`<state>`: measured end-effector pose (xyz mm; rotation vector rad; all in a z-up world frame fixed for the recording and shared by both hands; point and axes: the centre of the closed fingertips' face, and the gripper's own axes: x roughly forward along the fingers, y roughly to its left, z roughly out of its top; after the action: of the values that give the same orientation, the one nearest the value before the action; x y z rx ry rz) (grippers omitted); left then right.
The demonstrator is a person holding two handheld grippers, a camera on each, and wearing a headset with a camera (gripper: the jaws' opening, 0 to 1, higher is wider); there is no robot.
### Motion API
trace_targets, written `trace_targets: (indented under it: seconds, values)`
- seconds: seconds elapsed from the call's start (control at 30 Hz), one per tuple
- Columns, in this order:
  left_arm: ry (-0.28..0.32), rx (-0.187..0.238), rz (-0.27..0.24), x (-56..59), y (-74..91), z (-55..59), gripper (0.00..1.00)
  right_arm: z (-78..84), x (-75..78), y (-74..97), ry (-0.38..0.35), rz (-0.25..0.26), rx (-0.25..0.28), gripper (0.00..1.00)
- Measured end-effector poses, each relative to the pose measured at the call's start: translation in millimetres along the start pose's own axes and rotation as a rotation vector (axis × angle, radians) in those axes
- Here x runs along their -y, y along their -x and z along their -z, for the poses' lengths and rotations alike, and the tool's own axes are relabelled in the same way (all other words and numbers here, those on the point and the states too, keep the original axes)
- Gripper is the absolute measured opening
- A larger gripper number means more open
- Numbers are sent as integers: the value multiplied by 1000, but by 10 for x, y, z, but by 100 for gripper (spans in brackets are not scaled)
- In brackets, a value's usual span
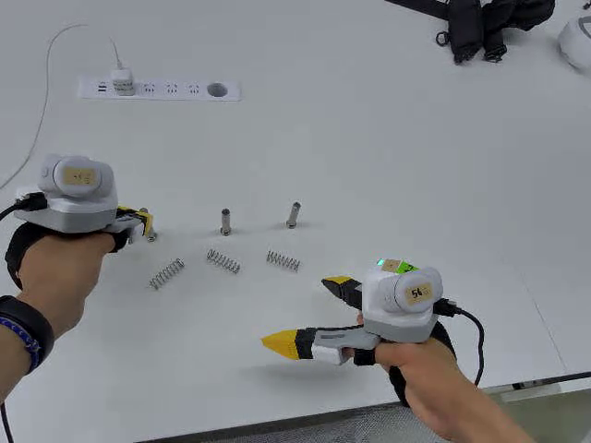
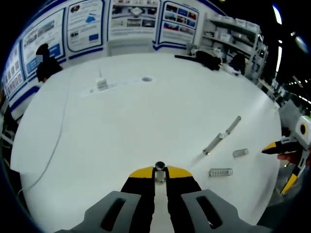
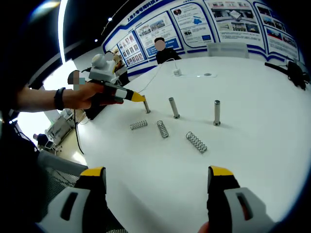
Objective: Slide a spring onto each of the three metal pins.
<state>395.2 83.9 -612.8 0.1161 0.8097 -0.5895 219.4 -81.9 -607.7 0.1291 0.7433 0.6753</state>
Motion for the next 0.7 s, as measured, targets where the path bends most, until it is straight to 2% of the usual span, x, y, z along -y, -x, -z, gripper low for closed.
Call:
trace_targets:
  seconds: [0.7]
  values:
    - [-81,10,-7,69,66,52,8,5,-15,-18,-6,-5,3,87]
